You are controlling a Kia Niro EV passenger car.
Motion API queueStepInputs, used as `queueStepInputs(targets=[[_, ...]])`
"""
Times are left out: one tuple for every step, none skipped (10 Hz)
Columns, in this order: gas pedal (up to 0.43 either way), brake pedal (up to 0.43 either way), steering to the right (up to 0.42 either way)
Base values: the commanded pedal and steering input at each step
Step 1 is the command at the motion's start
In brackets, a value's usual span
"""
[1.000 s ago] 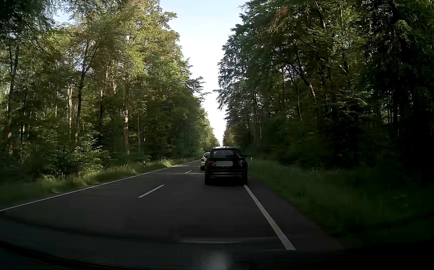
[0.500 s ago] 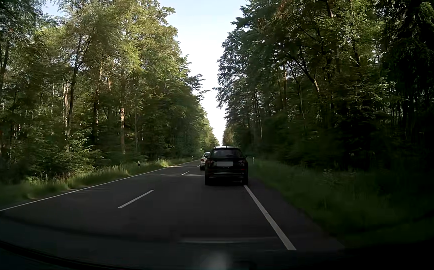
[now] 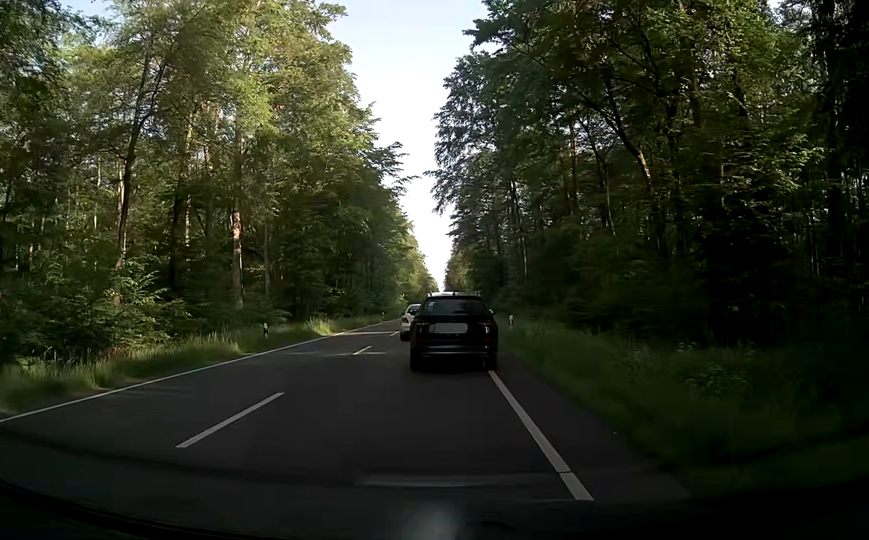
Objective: Follow the waypoints while adhering to traffic rules and regulations
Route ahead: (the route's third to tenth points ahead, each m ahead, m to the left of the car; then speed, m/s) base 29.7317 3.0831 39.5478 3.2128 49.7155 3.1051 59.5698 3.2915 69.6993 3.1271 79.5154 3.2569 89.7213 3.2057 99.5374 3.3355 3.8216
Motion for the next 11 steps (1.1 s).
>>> queueStepInputs(targets=[[0.0,0.006,0.005],[0.0,0.0,0.007],[0.0,0.0,0.008],[0.0,0.0,0.008],[0.0,0.006,0.008],[0.0,0.0,0.009],[0.0,0.0,0.008],[0.0,0.0,0.007],[0.0,0.0,0.007],[0.0,0.006,0.007],[0.0,0.0,0.006]])
